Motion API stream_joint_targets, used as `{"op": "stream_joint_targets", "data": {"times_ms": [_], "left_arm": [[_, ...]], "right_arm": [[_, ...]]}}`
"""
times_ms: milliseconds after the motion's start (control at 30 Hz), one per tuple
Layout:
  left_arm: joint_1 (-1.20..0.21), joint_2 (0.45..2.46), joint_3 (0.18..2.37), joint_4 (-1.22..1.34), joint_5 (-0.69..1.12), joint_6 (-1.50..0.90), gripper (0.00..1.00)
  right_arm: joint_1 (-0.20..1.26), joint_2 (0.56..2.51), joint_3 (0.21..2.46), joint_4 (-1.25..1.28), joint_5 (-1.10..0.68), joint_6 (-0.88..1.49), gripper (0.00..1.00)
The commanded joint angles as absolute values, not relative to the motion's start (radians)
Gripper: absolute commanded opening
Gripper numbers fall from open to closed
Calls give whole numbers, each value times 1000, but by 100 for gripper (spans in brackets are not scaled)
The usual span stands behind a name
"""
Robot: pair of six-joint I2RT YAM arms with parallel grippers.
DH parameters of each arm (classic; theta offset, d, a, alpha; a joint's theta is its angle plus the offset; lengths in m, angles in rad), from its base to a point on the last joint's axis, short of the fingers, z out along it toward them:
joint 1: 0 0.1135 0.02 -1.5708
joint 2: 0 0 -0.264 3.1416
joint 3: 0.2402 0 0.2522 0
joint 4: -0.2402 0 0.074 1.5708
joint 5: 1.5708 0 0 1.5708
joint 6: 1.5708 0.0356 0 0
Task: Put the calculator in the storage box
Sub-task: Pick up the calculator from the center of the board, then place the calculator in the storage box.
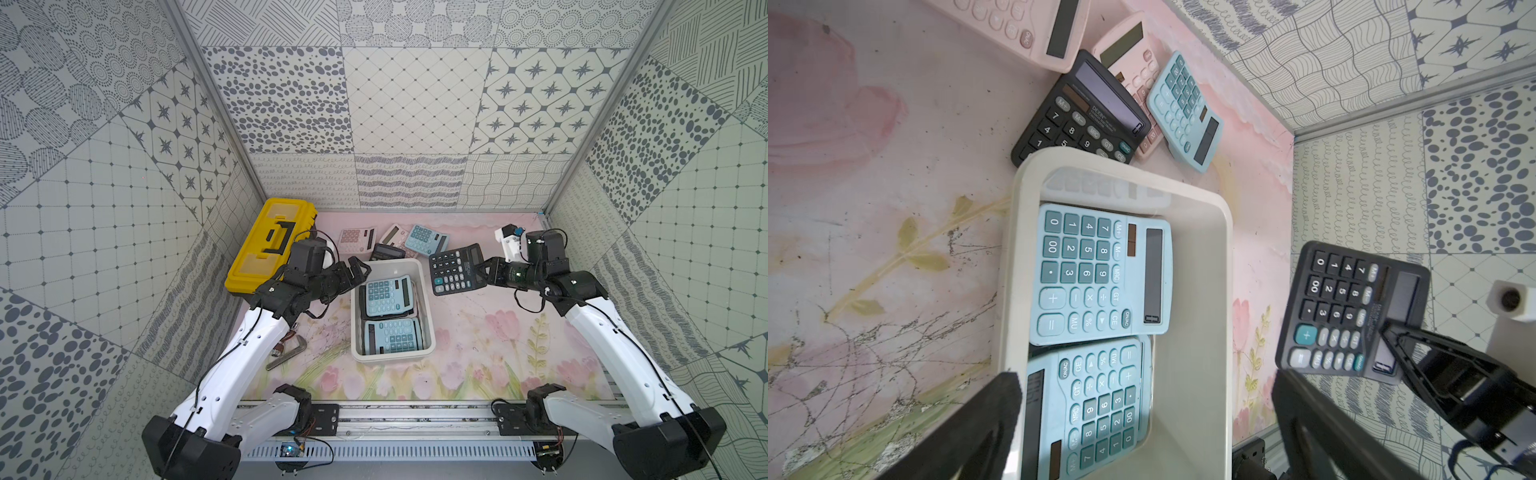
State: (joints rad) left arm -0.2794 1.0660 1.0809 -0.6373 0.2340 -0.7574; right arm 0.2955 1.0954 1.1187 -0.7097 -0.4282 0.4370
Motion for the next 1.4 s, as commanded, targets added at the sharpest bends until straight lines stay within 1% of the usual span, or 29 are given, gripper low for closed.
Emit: {"op": "stream_joint_targets", "data": {"times_ms": [0,167,300,500,700,900,1367], "left_arm": [[-270,1033,1063,-635,185,-758,100],[-265,1006,1049,-632,172,-765,100],[-263,993,1045,-632,169,-764,100],[-259,982,1042,-631,169,-764,100],[-257,978,1021,-617,178,-767,100],[-254,978,1014,-612,184,-766,100],[-248,983,997,-601,190,-767,100]], "right_arm": [[378,1062,1134,-660,-435,557,0],[566,1086,1103,-584,-342,683,0],[709,1139,1130,-583,-209,731,0],[857,1207,1180,-607,4,807,0],[951,1296,1229,-613,95,873,0],[1016,1353,1252,-640,160,953,0],[1076,1475,1224,-619,138,1043,0]]}}
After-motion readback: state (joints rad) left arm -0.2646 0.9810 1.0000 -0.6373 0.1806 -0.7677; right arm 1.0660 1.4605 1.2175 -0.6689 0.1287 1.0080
